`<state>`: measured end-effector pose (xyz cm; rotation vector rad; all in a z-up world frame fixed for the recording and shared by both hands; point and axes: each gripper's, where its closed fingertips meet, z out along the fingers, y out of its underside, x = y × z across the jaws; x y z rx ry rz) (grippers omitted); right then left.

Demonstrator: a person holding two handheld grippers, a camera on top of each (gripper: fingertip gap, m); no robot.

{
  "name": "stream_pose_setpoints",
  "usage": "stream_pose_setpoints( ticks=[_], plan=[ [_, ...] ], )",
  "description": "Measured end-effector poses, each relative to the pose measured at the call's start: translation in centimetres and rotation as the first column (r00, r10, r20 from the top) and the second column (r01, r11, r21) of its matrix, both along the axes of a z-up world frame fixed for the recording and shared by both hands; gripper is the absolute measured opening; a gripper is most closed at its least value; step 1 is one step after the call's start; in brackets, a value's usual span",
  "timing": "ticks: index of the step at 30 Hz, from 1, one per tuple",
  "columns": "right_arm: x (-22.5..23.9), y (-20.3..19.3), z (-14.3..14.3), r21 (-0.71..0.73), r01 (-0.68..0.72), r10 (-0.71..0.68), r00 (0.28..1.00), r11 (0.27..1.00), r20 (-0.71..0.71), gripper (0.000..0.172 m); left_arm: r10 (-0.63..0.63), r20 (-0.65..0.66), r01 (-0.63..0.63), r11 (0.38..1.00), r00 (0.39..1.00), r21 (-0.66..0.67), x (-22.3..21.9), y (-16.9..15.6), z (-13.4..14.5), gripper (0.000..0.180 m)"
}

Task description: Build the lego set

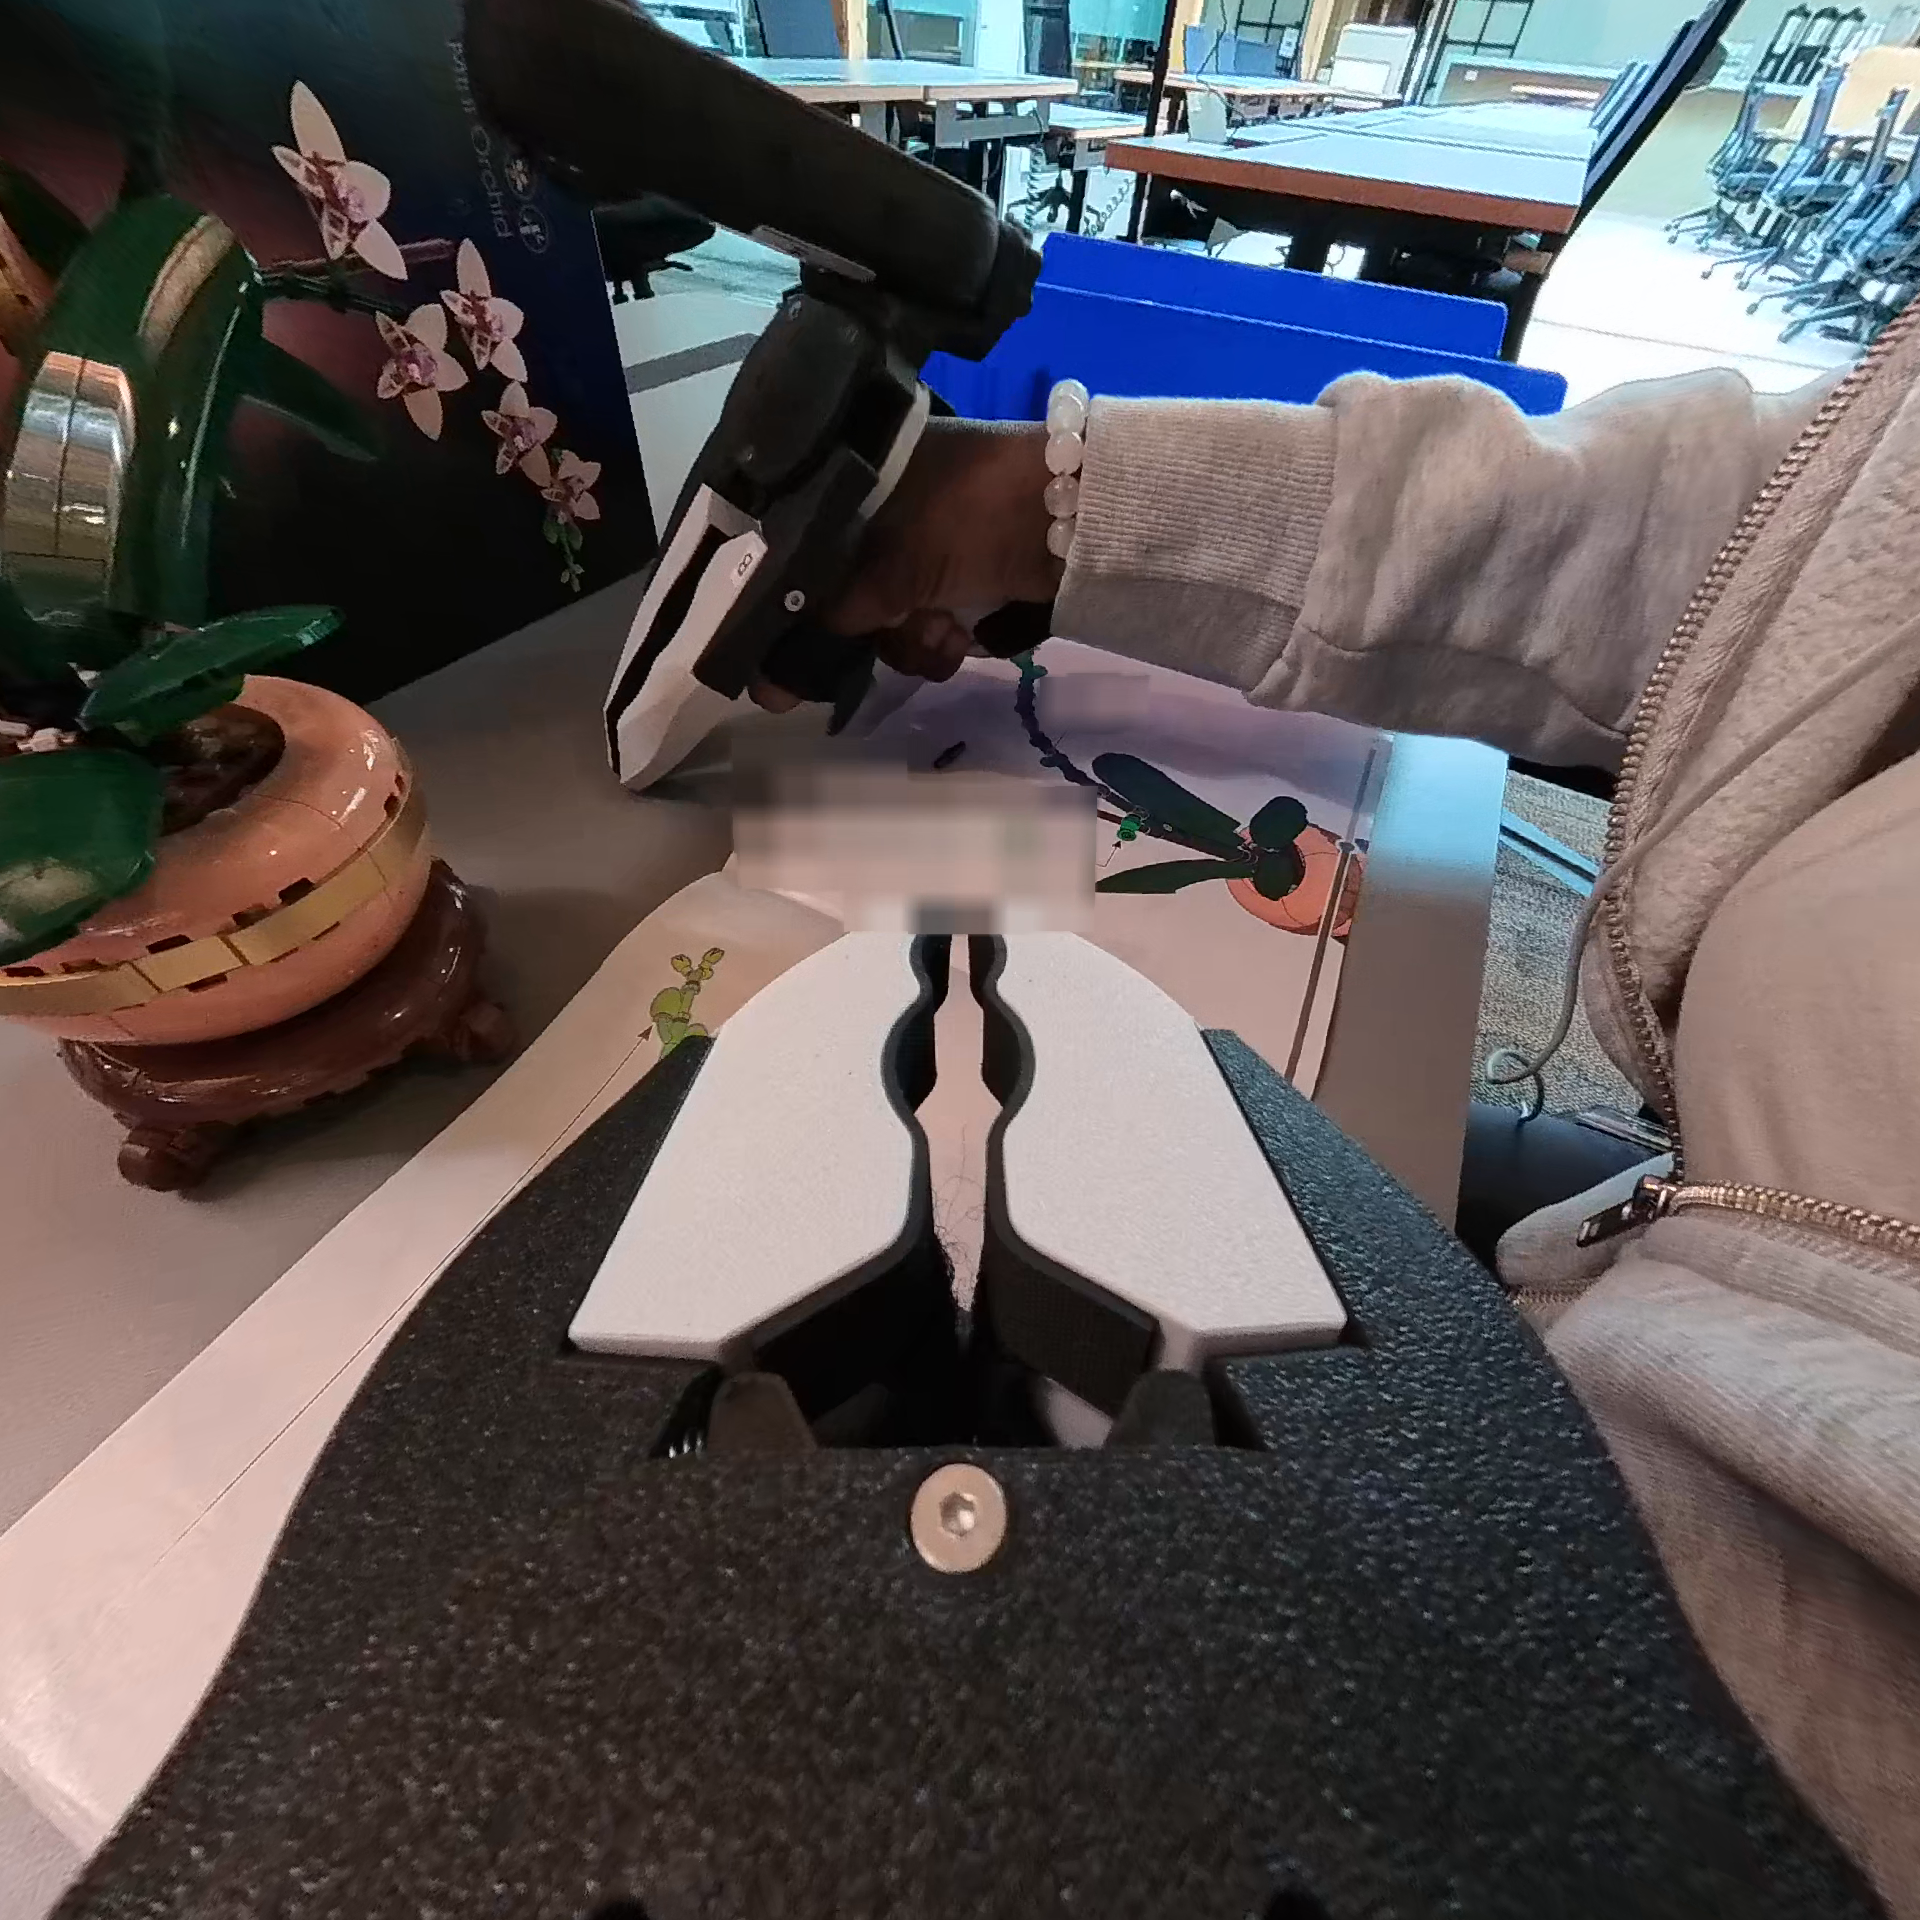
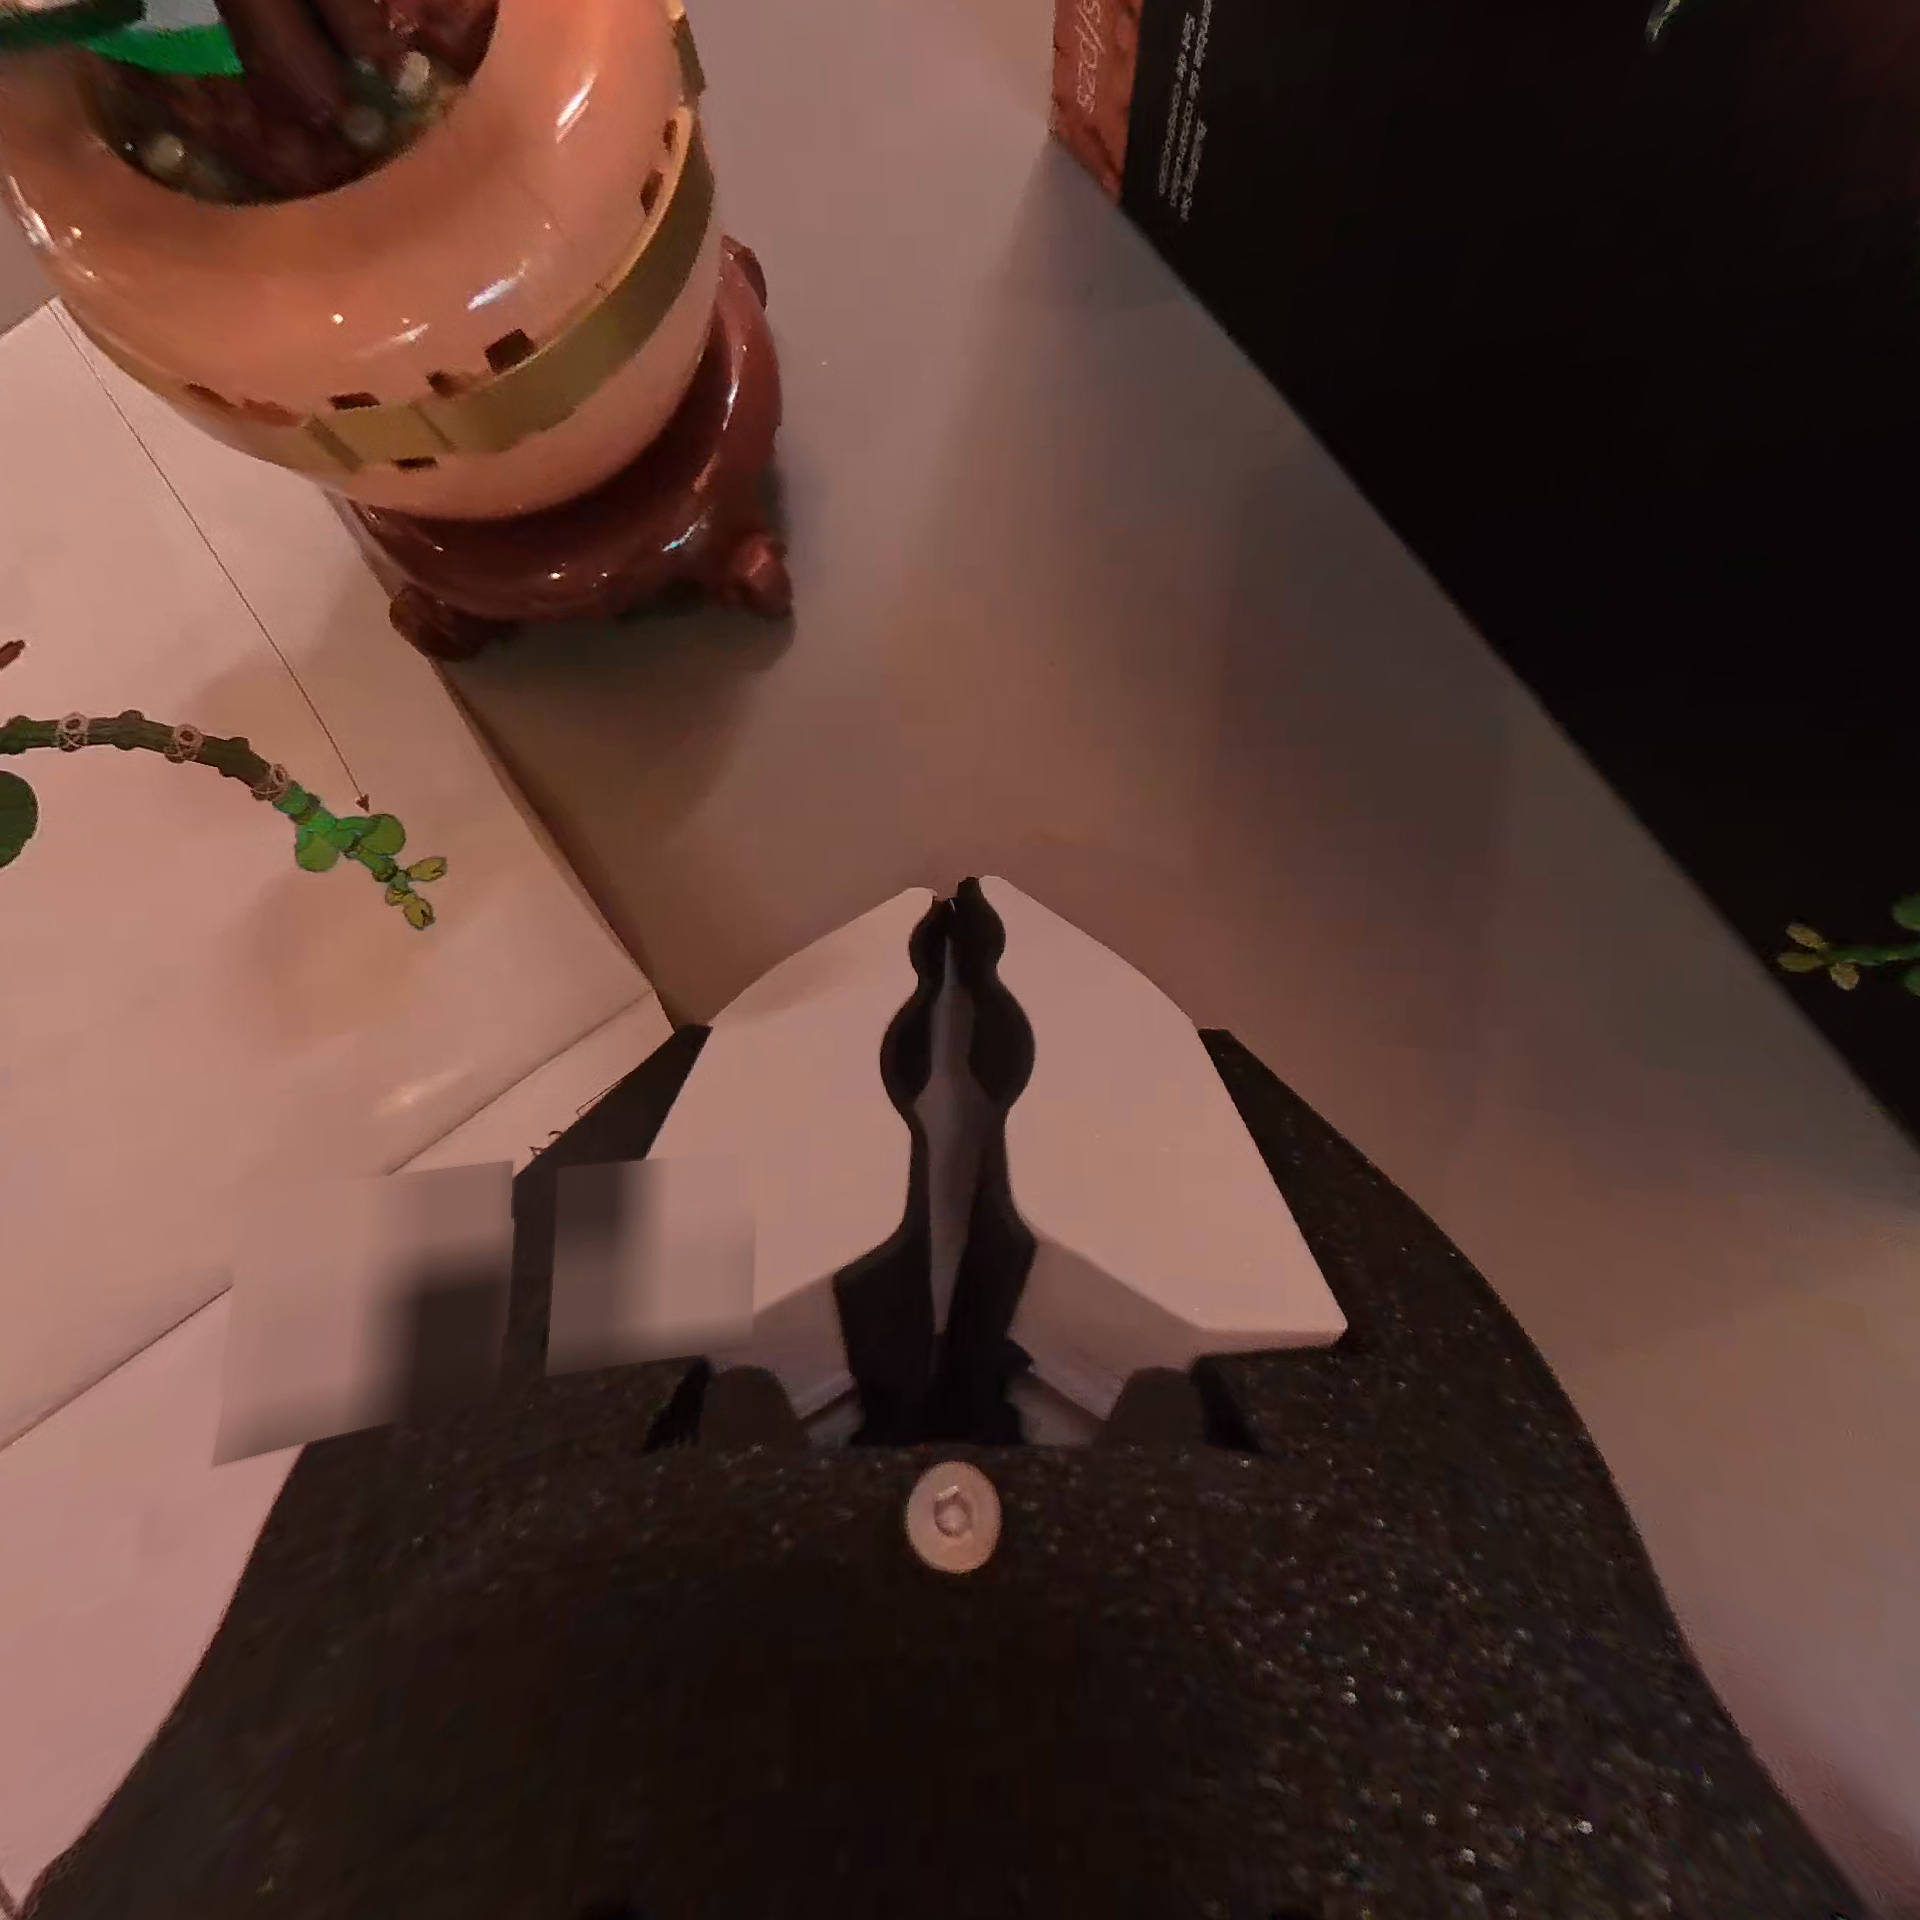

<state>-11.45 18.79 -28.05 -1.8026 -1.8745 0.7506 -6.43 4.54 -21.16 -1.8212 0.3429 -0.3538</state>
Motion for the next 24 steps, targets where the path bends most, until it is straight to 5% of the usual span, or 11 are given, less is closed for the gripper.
stream_pose_setpoints(
  ticks=[5, 12, 16, 19, 21, 24],
  plan=[
    [0.4, -0.4, 1.5, 0.017, -0.027, 0.028, 0.998, 0.999, -0.062, 0.001, 0.003, 0.001, -0.003, 1.000, 1.000, 0.003, 0.0, 0.0, 0.0, 0.003],
    [4.9, -1.4, 11.1, 0.089, 0.040, -0.012, 0.954, 0.995, -0.300, 0.000, 0.004, -0.003, -0.004, 1.000, 1.000, 0.003, 0.0, 0.0, 0.0, 0.003],
    [10.4, 0.1, 14.6, 0.098, 0.145, -0.111, 0.950, 0.984, -0.291, 0.000, 0.004, -0.012, -0.004, 1.000, 1.000, -0.001, 0.0, 0.0, -0.1, 0.003],
    [11.6, 1.8, 13.3, 0.138, 0.231, -0.202, 0.960, 0.963, -0.196, 0.011, 0.006, -0.020, -0.006, 1.000, 1.000, -0.018, 0.0, 0.1, -0.3, 0.003],
    [9.7, 2.9, 11.2, 0.153, 0.326, -0.297, 0.936, 0.933, -0.186, 0.030, 0.007, -0.033, -0.008, 1.000, 0.999, -0.027, 0.1, 0.2, -0.5, 0.003],
    [5.9, 5.4, 7.3, 0.077, 0.450, -0.422, 0.875, 0.890, -0.238, 0.035, 0.010, -0.062, -0.011, 1.000, 0.998, -0.022, 0.2, 0.2, -0.6, 0.003]
  ],
)
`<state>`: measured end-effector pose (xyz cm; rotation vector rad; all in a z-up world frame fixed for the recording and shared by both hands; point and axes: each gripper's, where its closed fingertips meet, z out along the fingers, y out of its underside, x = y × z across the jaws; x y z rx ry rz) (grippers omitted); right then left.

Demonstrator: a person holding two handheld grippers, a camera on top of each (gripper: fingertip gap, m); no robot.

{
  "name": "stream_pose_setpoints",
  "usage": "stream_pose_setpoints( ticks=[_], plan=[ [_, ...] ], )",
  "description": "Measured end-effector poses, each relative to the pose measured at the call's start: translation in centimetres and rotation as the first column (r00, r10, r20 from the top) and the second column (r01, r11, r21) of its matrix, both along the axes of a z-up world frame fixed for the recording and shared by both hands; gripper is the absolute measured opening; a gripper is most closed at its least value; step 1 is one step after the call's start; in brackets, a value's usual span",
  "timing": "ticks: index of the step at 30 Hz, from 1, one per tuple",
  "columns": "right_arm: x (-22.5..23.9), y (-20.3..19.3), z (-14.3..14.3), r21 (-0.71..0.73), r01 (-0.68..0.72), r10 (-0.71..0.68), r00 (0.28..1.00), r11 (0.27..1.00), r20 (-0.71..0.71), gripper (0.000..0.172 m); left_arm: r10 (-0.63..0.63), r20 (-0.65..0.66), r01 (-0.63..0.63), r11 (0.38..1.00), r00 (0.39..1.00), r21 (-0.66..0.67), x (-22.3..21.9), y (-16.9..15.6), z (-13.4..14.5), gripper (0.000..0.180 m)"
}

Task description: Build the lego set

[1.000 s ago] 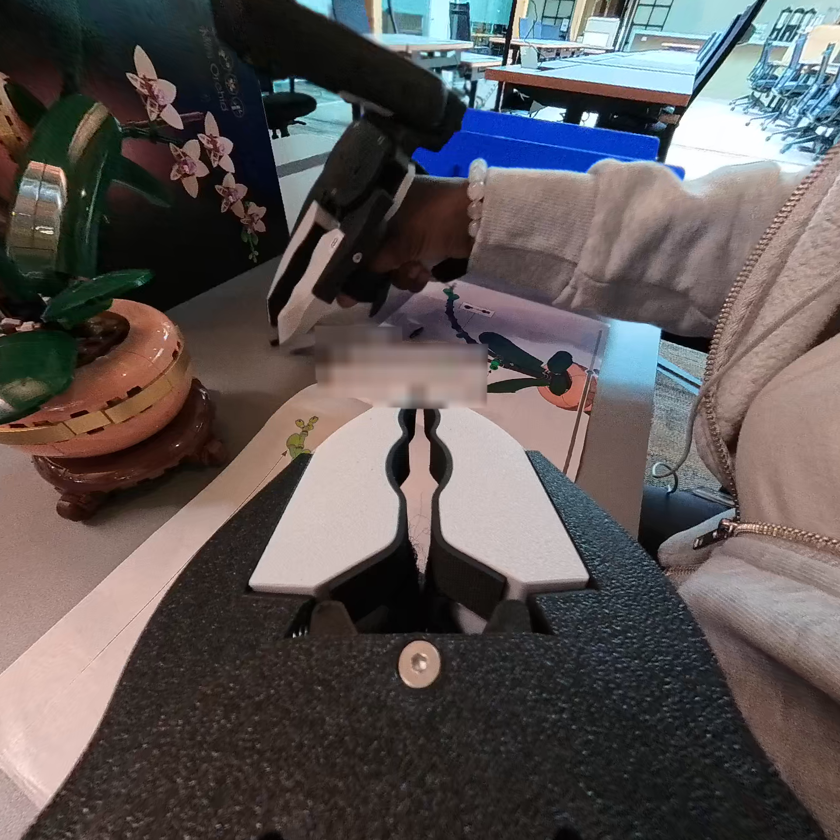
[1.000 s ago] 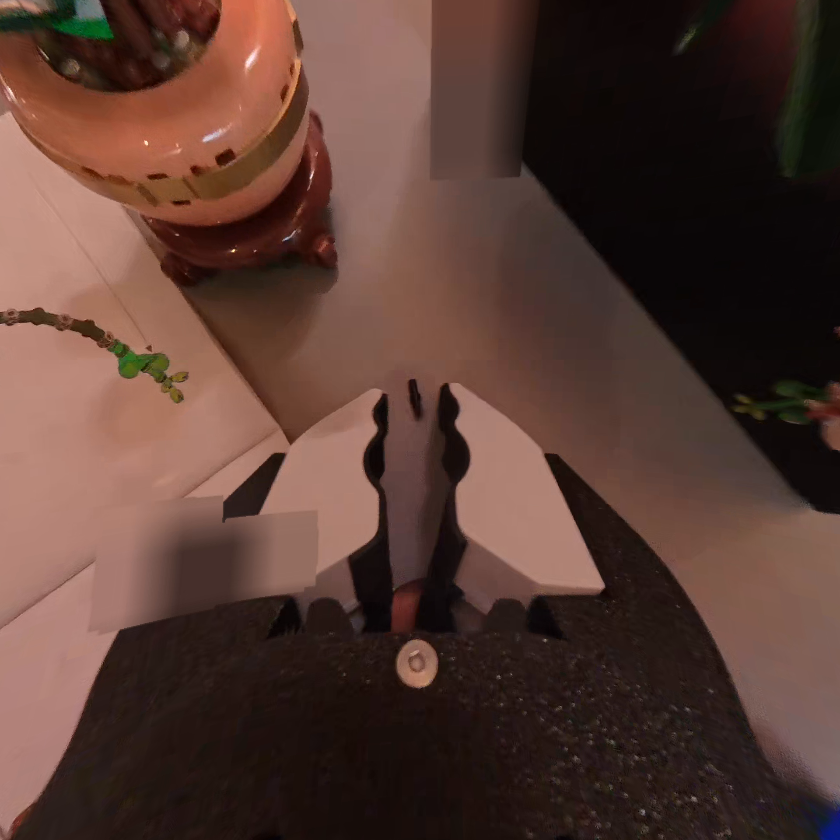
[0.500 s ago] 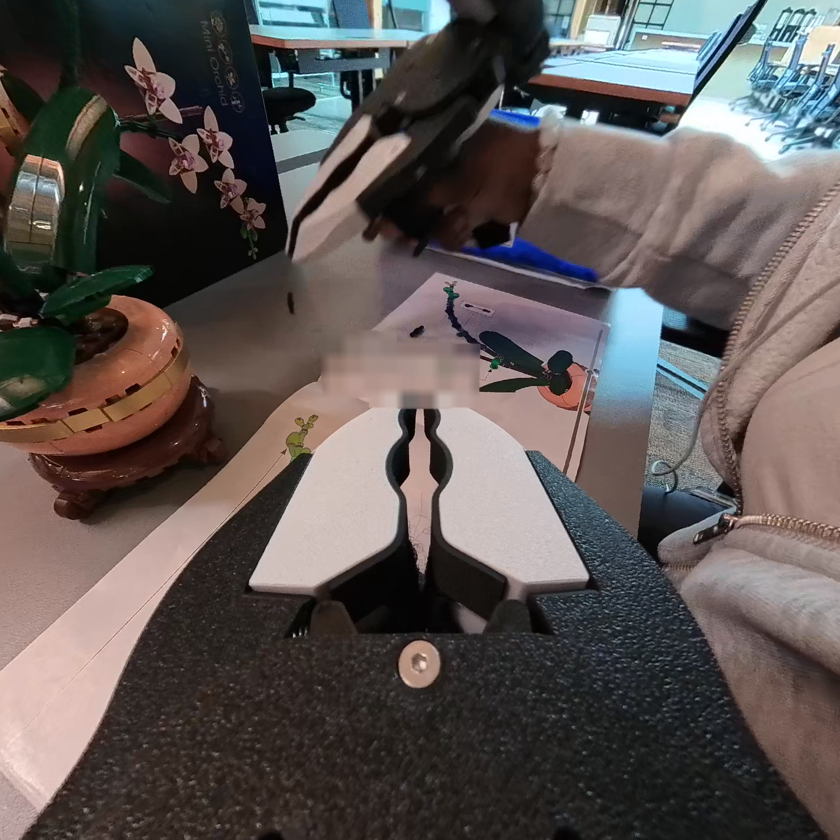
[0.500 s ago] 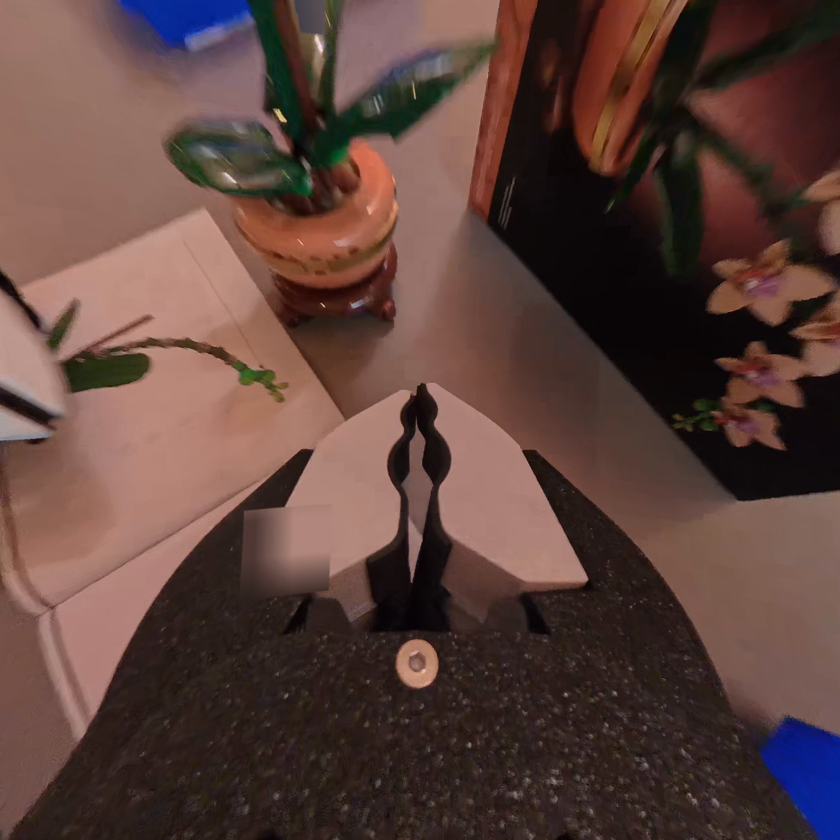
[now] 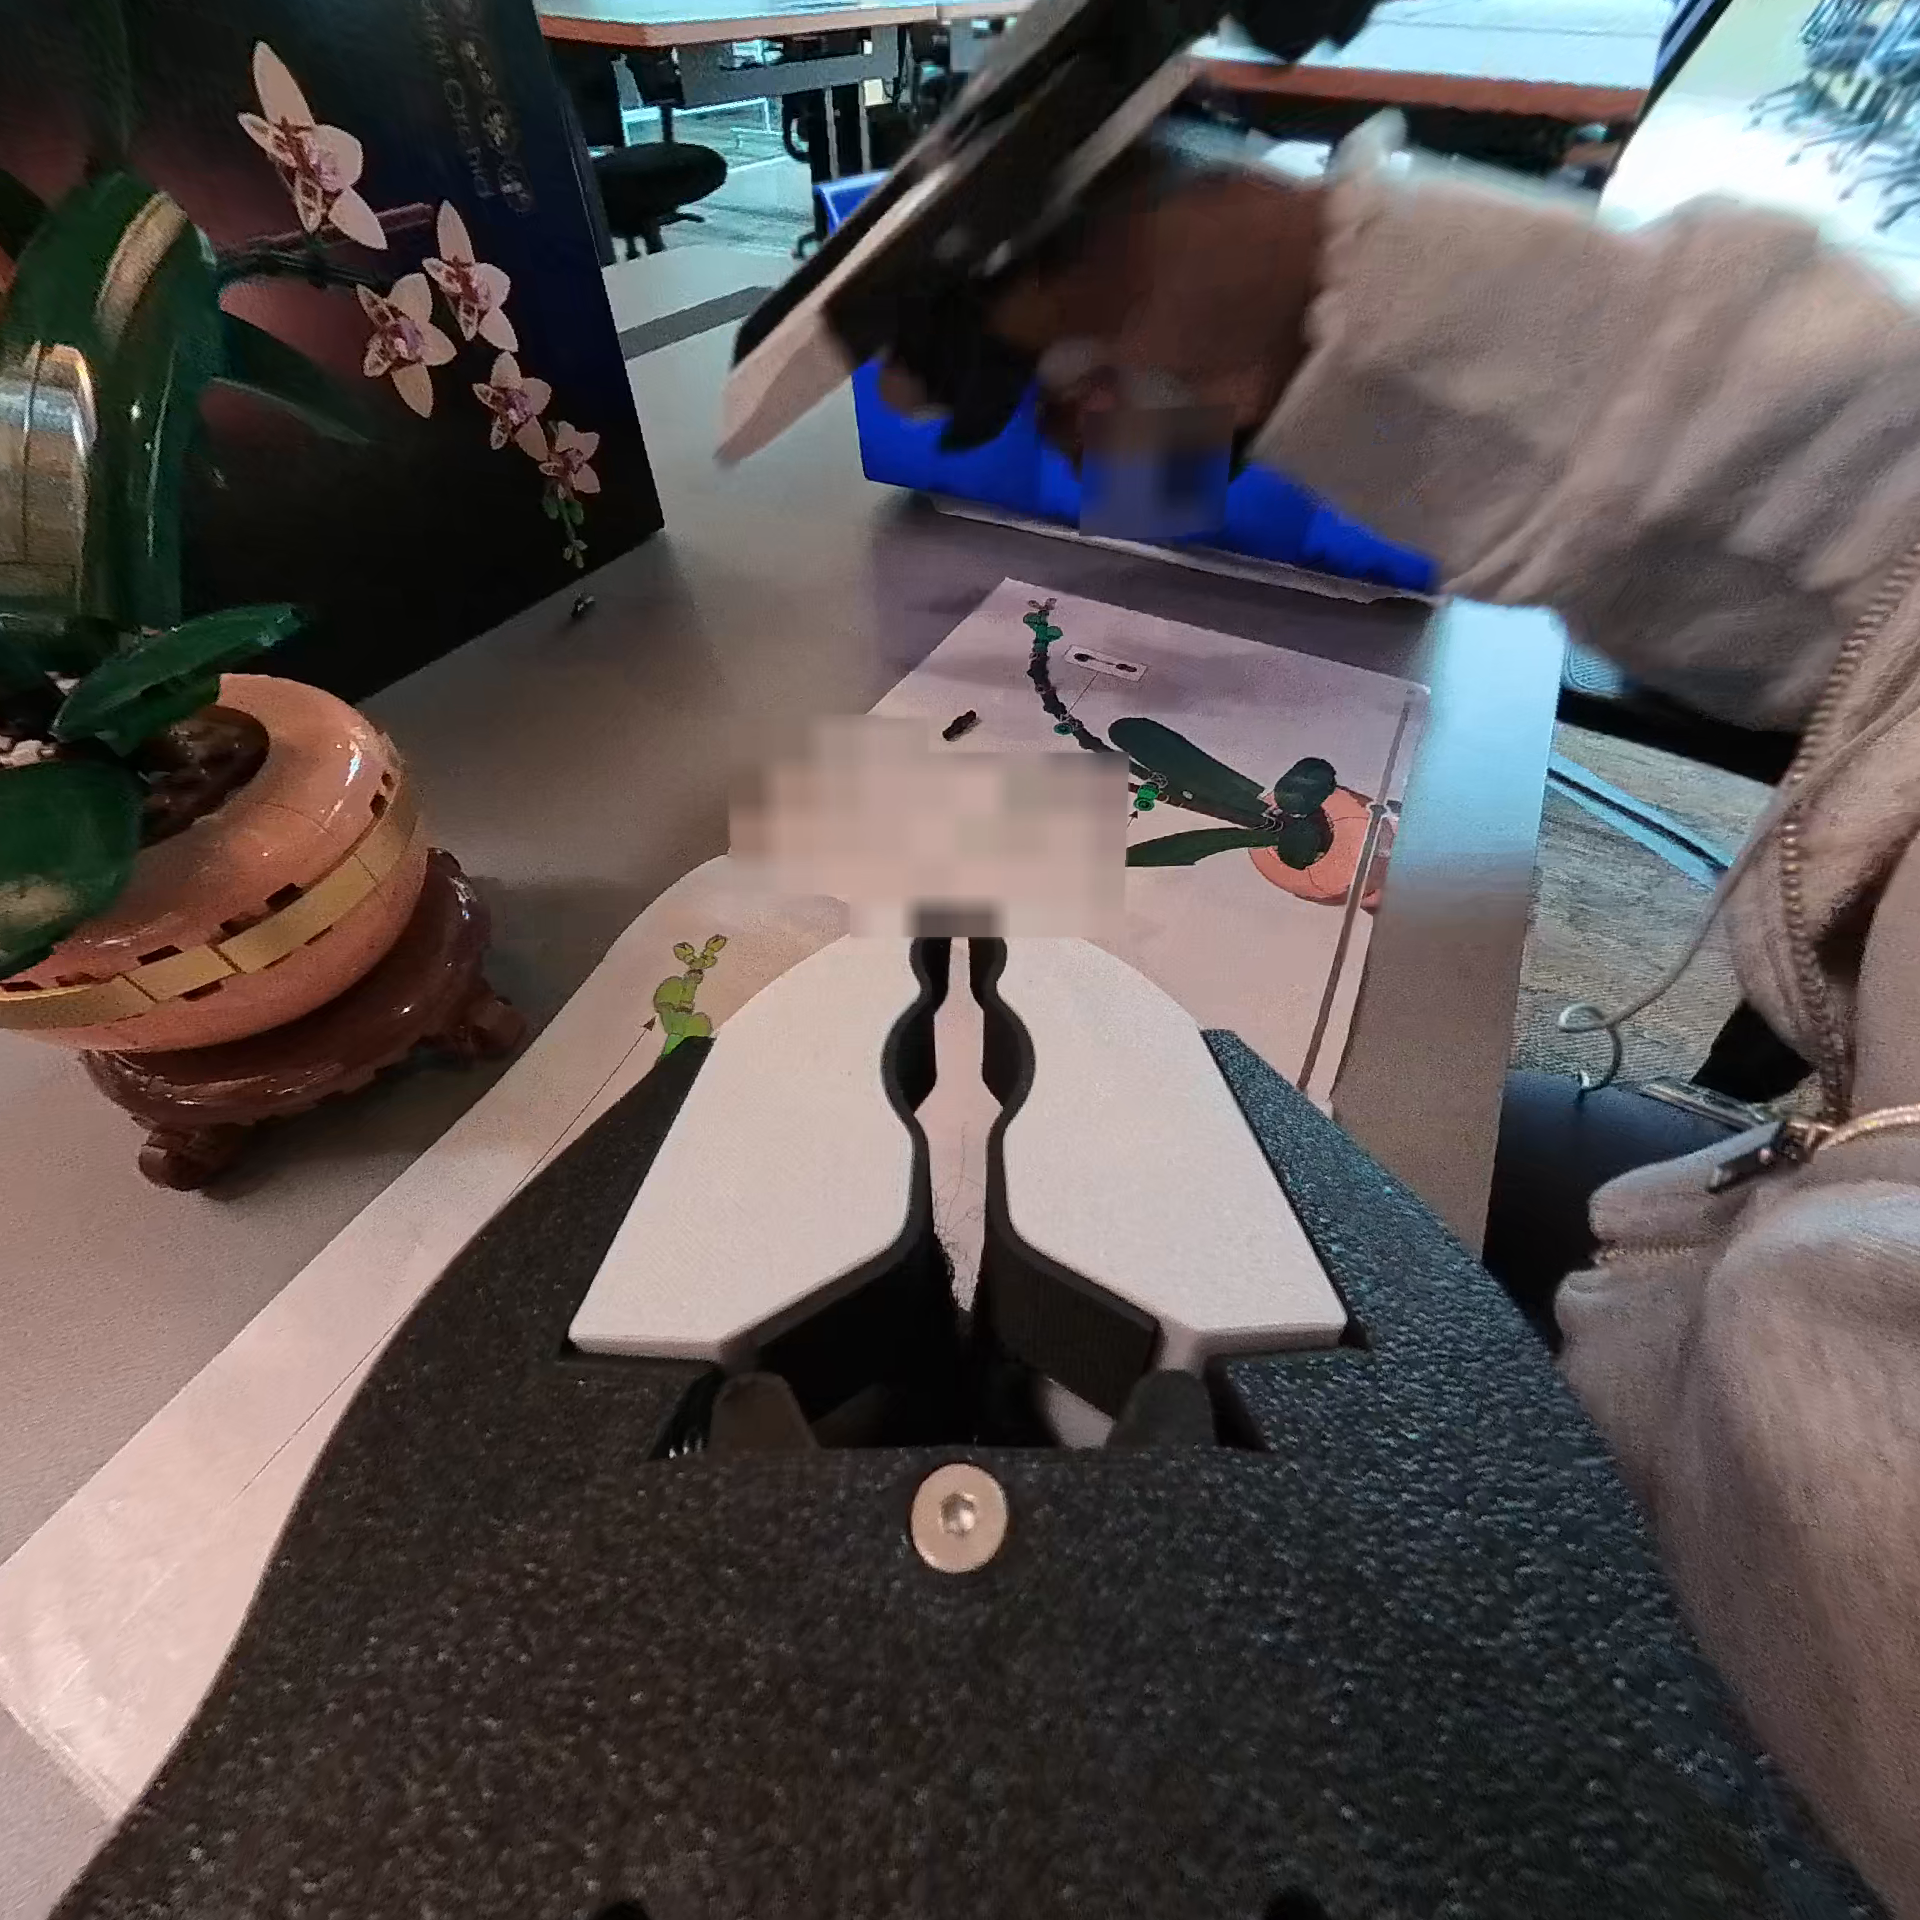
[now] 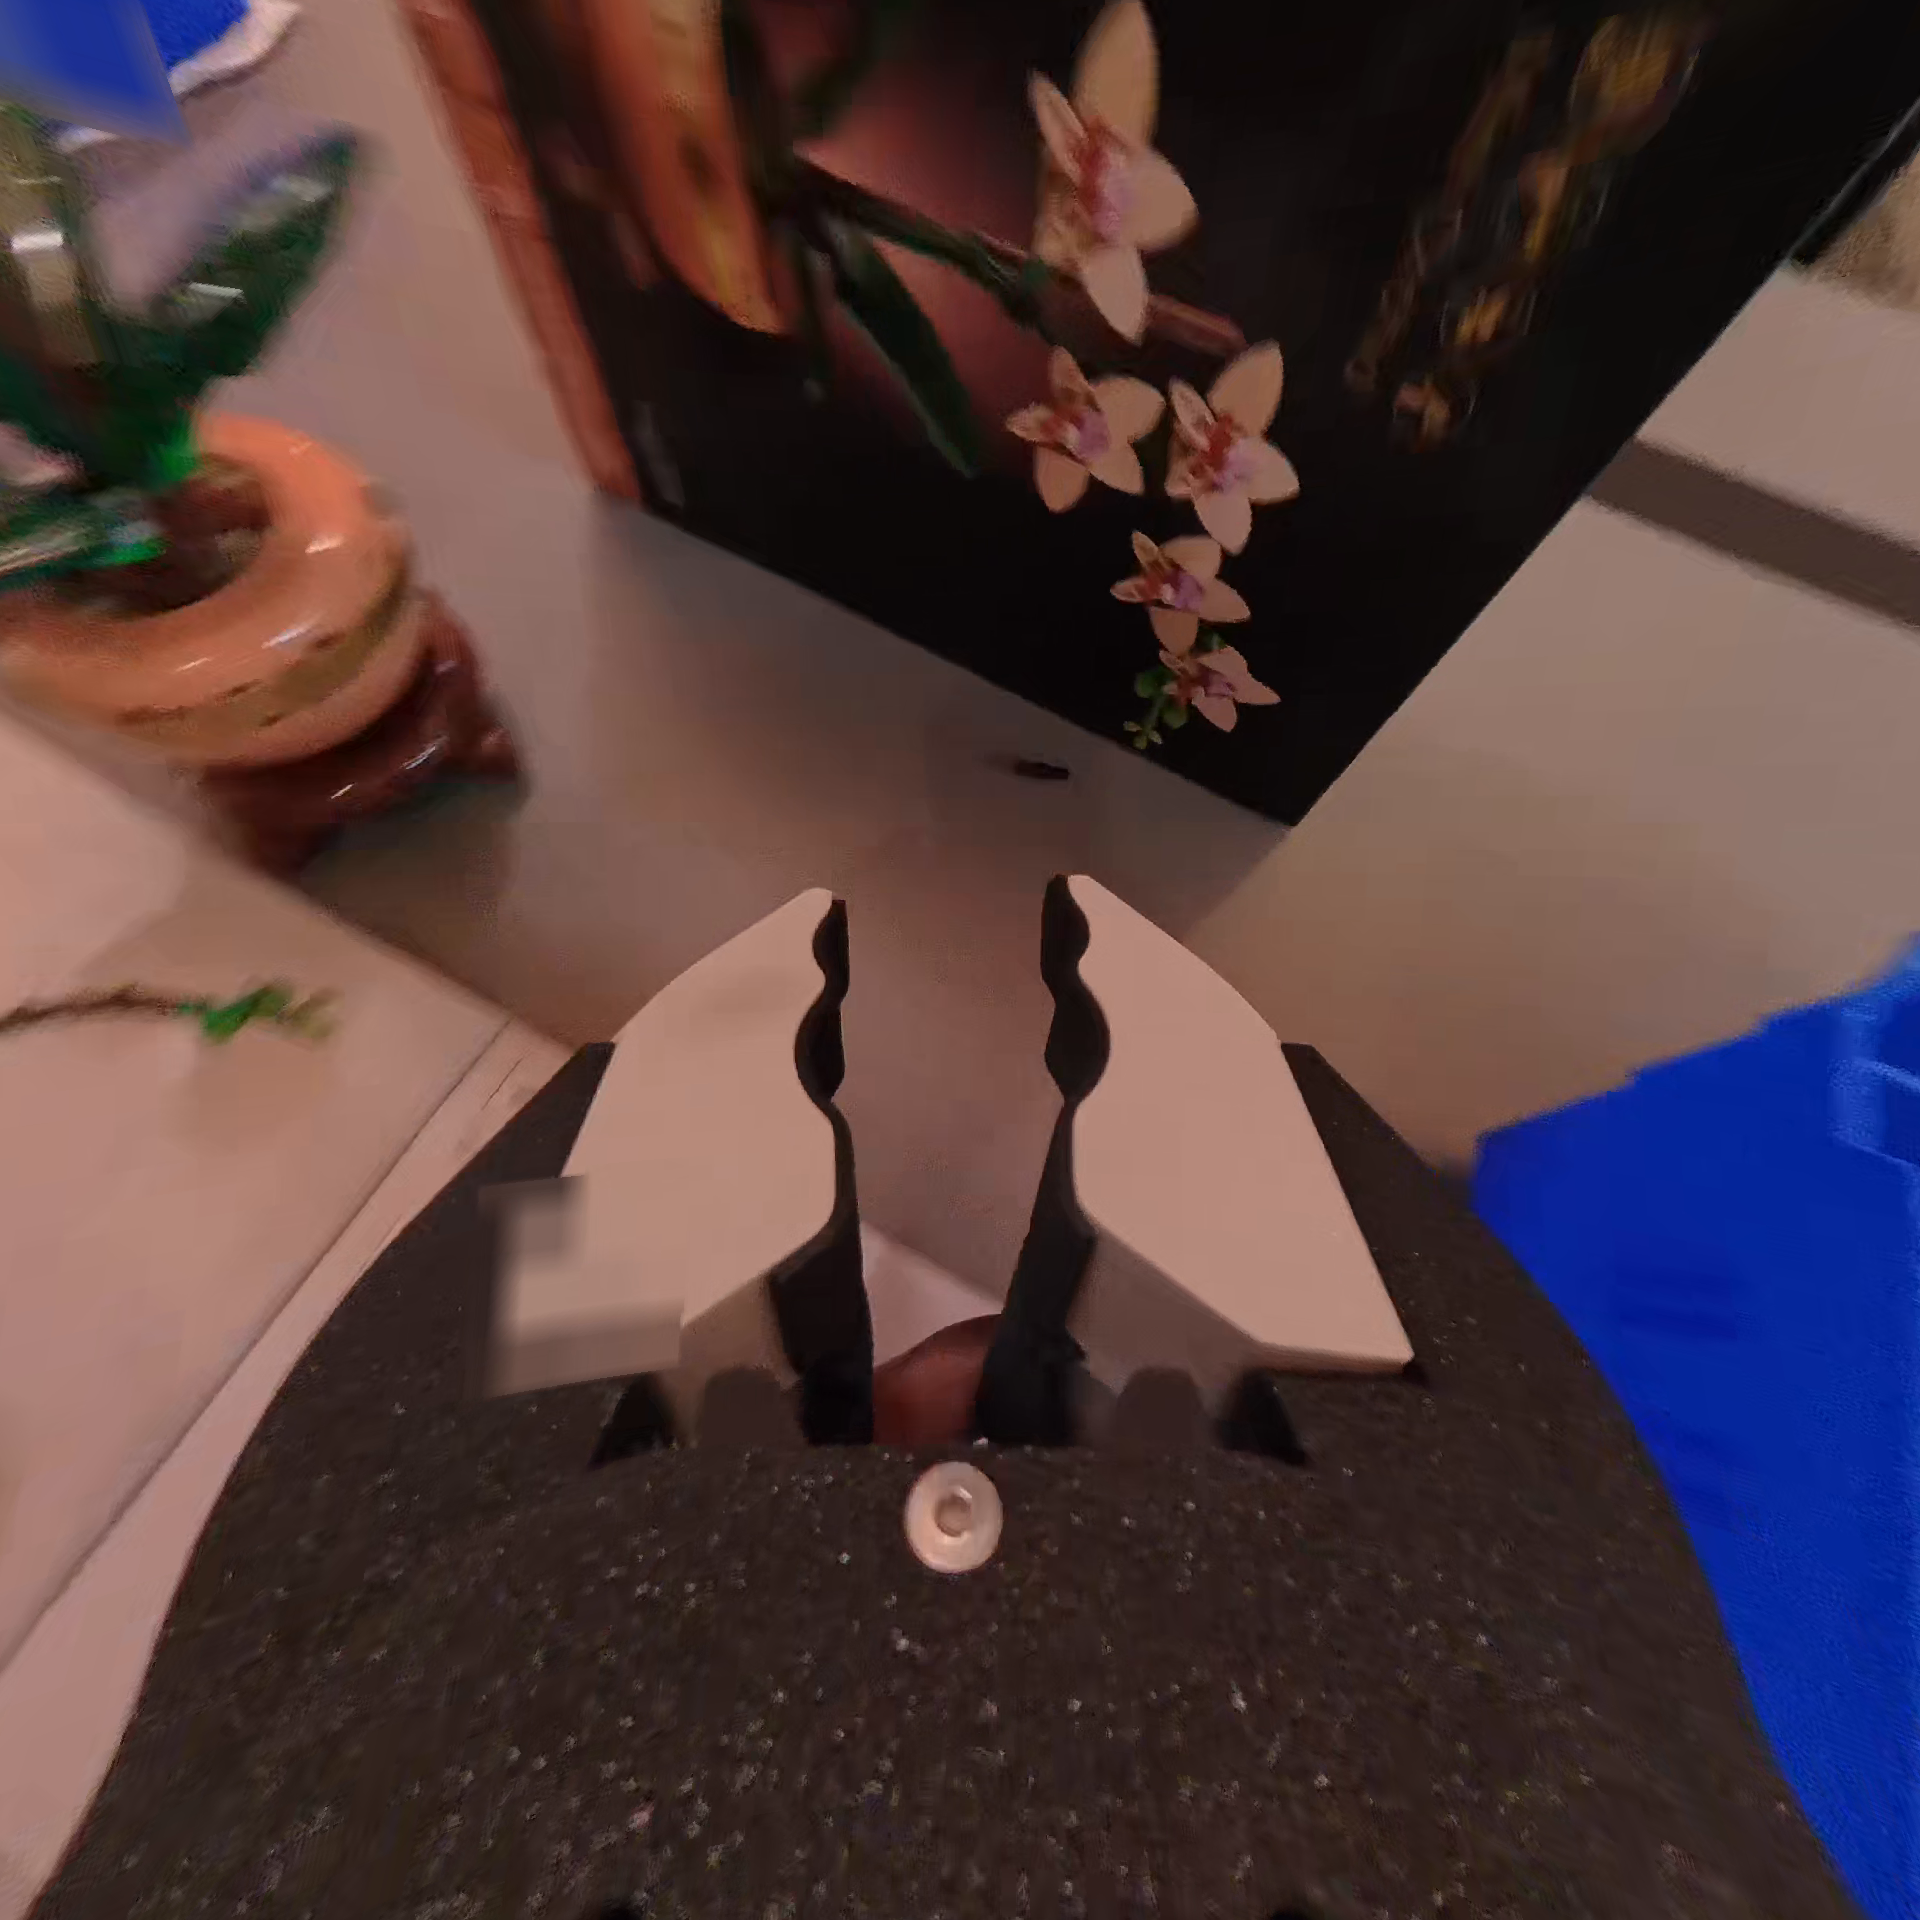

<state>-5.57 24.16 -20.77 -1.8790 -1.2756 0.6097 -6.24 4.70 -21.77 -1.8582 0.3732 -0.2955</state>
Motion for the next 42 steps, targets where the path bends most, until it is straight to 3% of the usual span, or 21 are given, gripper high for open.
stream_pose_setpoints(
  ticks=[4, 10, 14, 26, 29, 31, 34, 37, 39, 42],
  plan=[
    [-3.1, 3.0, -5.7, -0.148, 0.046, -0.037, 0.997, 0.988, 0.062, 0.038, -0.009, -0.015, 0.010, 1.000, 1.000, 0.011, 0.2, -0.1, 0.0, 0.003],
    [-4.9, 5.2, -7.2, -0.146, 0.081, -0.067, 0.993, 0.986, 0.099, 0.043, -0.012, 0.027, 0.011, 1.000, 1.000, 0.027, 0.0, -0.3, 0.5, 0.002],
    [-5.3, 4.9, -7.2, -0.153, 0.051, -0.038, 0.996, 0.987, 0.082, 0.008, -0.003, 0.068, 0.001, 0.999, 0.998, 0.036, -0.3, -0.2, 0.8, 0.003],
    [-4.3, 3.8, -6.5, -0.161, -0.050, 0.058, 0.997, 0.986, 0.043, 0.002, 0.000, 0.092, -0.004, 0.999, 0.996, 0.034, -0.5, -0.3, 0.9, 0.003],
    [-3.6, 2.4, -4.9, -0.146, -0.080, 0.082, 0.997, 0.986, 0.011, 0.002, 0.000, 0.093, -0.002, 1.000, 0.996, 0.030, -0.5, -0.2, 0.9, 0.003],
    [-2.9, 0.8, -2.1, -0.121, -0.117, 0.114, 0.993, 0.986, -0.024, 0.002, 0.000, 0.094, -0.003, 1.000, 0.996, 0.030, -0.5, -0.2, 0.9, 0.003],
    [0.3, -1.1, 3.2, -0.025, -0.130, 0.130, 0.992, 0.991, -0.003, 0.002, 0.001, 0.097, -0.004, 0.999, 0.995, 0.036, -0.5, -0.3, 1.0, 0.003],
    [6.3, -0.6, 7.6, 0.061, -0.073, 0.069, 0.996, 0.995, 0.065, 0.003, -0.001, 0.091, -0.002, 0.999, 0.996, 0.035, -0.5, -0.3, 0.9, 0.003],
    [11.4, 0.4, 8.1, 0.052, -0.029, 0.019, 0.984, 0.998, 0.178, 0.002, -0.003, 0.082, 0.000, 1.000, 0.997, 0.030, -0.4, -0.2, 0.8, 0.003],
    [18.6, 2.4, 5.7, 0.023, 0.032, -0.038, 0.928, 0.999, 0.372, 0.003, -0.001, 0.067, -0.001, 1.000, 0.998, 0.021, -0.3, -0.2, 0.7, 0.003]
  ],
)
